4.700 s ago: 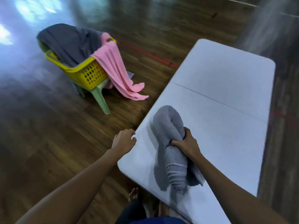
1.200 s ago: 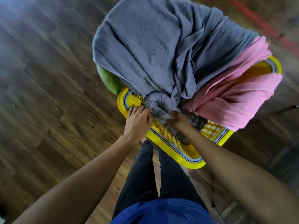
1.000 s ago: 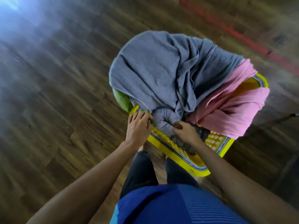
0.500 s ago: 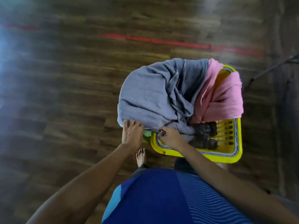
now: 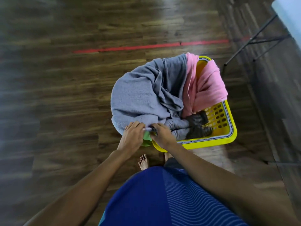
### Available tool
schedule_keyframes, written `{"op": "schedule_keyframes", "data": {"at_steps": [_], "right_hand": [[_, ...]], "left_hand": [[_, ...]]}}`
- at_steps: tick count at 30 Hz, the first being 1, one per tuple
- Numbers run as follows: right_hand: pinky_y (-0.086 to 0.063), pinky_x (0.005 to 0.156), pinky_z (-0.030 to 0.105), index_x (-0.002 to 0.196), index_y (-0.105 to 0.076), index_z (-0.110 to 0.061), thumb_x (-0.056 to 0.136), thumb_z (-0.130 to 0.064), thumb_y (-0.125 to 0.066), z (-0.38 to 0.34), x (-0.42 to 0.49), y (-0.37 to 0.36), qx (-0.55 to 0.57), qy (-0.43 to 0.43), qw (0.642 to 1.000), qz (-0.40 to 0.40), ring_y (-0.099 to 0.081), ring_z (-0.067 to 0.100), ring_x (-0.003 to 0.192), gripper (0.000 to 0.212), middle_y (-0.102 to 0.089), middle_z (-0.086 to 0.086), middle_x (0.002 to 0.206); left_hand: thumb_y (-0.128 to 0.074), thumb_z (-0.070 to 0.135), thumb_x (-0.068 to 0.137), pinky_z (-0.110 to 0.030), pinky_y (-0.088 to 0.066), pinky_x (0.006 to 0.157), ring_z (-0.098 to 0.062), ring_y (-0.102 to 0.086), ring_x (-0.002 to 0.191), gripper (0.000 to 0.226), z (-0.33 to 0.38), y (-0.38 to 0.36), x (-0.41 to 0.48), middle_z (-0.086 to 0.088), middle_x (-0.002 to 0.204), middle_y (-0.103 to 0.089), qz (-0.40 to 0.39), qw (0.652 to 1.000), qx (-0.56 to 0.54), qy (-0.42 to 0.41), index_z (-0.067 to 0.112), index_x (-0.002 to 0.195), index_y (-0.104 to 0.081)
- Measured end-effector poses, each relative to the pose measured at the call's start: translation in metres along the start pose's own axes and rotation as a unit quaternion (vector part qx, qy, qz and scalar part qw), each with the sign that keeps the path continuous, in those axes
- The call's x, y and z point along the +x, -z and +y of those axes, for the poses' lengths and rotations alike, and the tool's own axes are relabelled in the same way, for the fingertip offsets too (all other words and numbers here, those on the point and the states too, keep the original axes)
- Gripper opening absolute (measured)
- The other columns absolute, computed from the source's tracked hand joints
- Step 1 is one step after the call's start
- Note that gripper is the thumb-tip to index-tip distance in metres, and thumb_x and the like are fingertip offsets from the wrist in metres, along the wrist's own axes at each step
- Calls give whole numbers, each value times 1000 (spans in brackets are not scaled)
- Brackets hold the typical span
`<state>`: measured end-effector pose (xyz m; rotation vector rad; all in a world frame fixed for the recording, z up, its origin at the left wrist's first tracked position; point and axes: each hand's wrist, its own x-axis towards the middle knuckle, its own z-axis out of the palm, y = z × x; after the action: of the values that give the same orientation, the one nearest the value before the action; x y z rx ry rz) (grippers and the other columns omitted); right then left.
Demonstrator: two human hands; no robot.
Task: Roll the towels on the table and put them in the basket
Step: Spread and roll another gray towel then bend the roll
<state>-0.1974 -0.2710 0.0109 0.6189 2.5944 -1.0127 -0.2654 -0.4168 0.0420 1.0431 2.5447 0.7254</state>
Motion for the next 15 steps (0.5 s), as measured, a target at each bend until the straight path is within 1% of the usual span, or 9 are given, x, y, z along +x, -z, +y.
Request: {"op": "schedule_keyframes", "data": {"at_steps": [2, 4, 7, 9, 10, 12, 13, 15], "right_hand": [[-46, 84, 44, 114, -63, -16, 82, -21, -63, 3, 0, -1, -3, -1, 1000, 19, -56, 37, 105, 32, -62, 10, 109], [-44, 78, 43, 105, -64, -19, 84, -27, -63, 9, 2, -1, -11, -19, 999, 37, -57, 35, 102, 23, -65, 8, 104], [-45, 69, 40, 94, -63, -21, 85, -32, -65, 13, 4, 4, 12, -9, 999, 35, -61, 34, 93, 15, -68, 6, 93], [-44, 66, 36, 95, -64, -19, 88, -26, -65, 9, 7, 9, 47, 20, 998, 32, -63, 33, 90, 10, -69, 8, 90], [-42, 65, 34, 97, -66, -18, 89, -23, -64, 6, 8, 12, 57, 33, 997, 34, -63, 33, 91, 10, -70, 10, 90], [-41, 68, 33, 104, -69, -16, 91, -18, -62, -2, 11, 16, 57, 48, 996, 43, -63, 34, 96, 15, -71, 13, 95], [-41, 71, 32, 105, -70, -14, 90, -14, -62, -3, 12, 18, 55, 52, 996, 44, -63, 34, 98, 18, -71, 14, 98], [-37, 74, 27, 102, -71, -8, 87, -8, -63, -4, 11, 21, 70, 80, 993, 50, -61, 29, 96, 18, -66, 11, 93]], "left_hand": [[-35, 23, 96, -36, -44, 79, -21, -51, 86, 28, -1, 6, -3, -5, 94, -55, 20, 999, -34, -9, 9, 100, -59], [-41, 18, 98, -33, -44, 80, -21, -52, 88, 23, -4, 11, -6, -5, 96, -56, 53, 997, -51, -5, 7, 103, -60], [-48, 13, 97, -34, -46, 81, -20, -54, 89, 15, -14, 14, -10, -3, 97, -59, 85, 995, -30, 39, 9, 104, -61], [-53, 16, 95, -36, -42, 87, -21, -53, 97, 16, -18, 13, -10, -1, 104, -59, 65, 995, 8, 81, 14, 108, -61], [-56, 20, 93, -37, -39, 91, -23, -51, 103, 22, -16, 11, -10, -1, 110, -58, 40, 995, 25, 88, 16, 114, -59], [-61, 26, 88, -39, -36, 94, -24, -47, 109, 37, -10, 6, -9, -1, 118, -55, -10, 996, 45, 70, 20, 125, -55], [-62, 27, 88, -40, -35, 94, -24, -47, 109, 40, -6, 3, -7, -1, 119, -55, -20, 997, 52, 58, 21, 126, -55], [-60, 28, 90, -40, -35, 90, -26, -50, 106, 33, -2, -2, -2, -2, 114, -59, -8, 997, 67, 47, 19, 122, -60]]}}
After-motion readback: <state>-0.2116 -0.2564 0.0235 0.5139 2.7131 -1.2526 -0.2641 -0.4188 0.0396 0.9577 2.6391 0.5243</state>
